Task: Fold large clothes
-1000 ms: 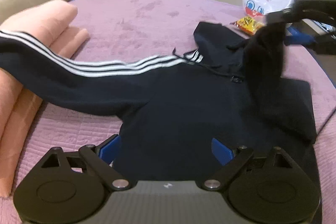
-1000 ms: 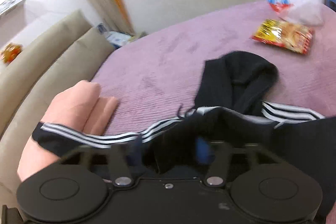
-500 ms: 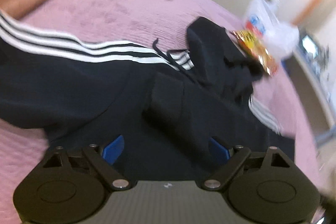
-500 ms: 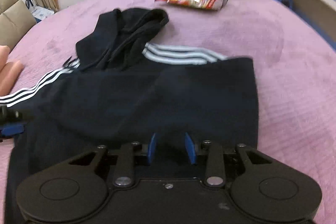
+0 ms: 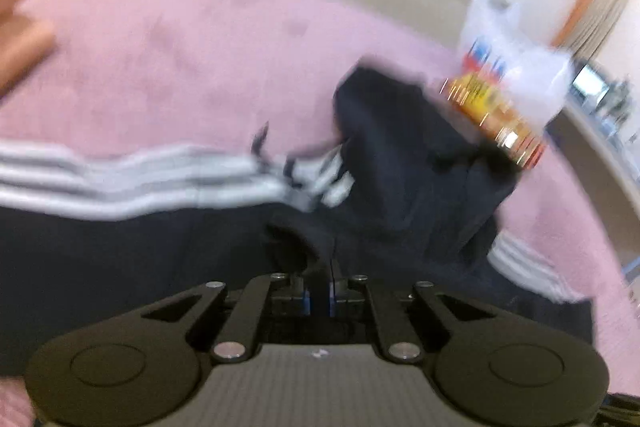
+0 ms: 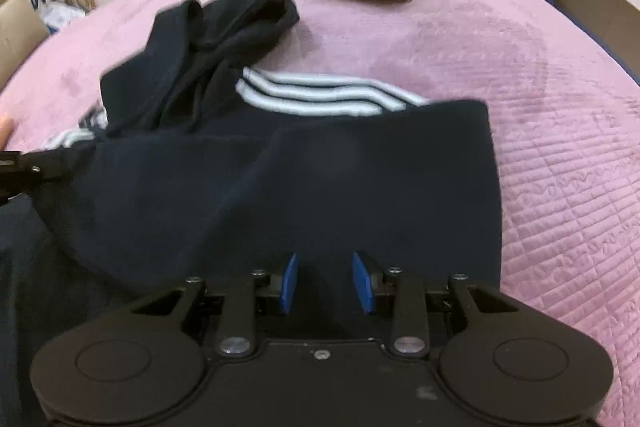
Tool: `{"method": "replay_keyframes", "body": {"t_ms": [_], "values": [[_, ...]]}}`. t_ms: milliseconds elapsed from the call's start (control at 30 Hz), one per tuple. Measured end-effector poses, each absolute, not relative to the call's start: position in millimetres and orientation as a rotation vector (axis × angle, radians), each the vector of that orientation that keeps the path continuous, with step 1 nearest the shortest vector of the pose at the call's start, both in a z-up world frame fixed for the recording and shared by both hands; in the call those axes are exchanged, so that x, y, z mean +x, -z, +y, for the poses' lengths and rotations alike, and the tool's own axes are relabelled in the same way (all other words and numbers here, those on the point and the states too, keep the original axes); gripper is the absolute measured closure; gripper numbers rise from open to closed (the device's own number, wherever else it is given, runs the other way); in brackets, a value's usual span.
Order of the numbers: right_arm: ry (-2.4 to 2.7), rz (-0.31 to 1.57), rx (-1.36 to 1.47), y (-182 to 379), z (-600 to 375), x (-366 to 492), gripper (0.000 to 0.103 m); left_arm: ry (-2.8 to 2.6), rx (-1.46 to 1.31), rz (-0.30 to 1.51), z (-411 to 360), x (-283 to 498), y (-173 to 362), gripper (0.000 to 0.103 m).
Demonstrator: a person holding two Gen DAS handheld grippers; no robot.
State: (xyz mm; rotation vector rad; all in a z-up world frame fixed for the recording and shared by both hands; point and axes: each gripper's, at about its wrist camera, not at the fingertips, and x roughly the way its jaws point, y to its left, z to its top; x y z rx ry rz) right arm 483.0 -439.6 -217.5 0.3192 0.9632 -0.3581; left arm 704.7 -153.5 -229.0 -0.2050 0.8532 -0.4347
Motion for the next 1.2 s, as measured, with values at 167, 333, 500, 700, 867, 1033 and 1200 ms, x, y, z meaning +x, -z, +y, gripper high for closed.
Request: {"method": "replay_keyframes", "body": {"t_ms": [167, 333, 500, 700, 867, 1033, 1200], "values": [[0.390, 0.882, 0.353, 192.6, -443.6, 484.8, 0.062, 0.313, -0.202, 0.735, -104.5, 703.0, 196.7, 0.094], [0.442, 0.973, 0.328, 219.1, -440.7, 506.2, 0.061, 0.198, -0.064, 0.964, -77.7, 725.7, 258.4, 0.081], [0.421, 1.030, 0.208, 225.5, -422.5, 522.2, 0.061, 0.143, -0.105, 0.809, -53.8, 699.7, 229.5, 0.055], [0.281, 0.926, 0.213, 190.5, -385.8, 521.2, 0.061, 0.325, -0.009, 0.717, -78.5, 677.8, 202.3, 0.064], [0.238, 1.024, 0.164, 215.2, -349.2, 537.4, 0.061, 0.355, 0.015, 0.908, -108.2, 698.7, 264.6, 0.079], [0.263, 1.106, 0.193, 238.3, -342.7, 537.3, 0.061, 0.341, -0.008, 0.855, -89.2, 682.2, 245.0, 0.080], [0.237, 1.010, 0.150, 200.2, -328.8, 524.4, 0.061, 0.179, -0.065, 0.736, -8.2, 646.0, 191.4, 0.061]]}}
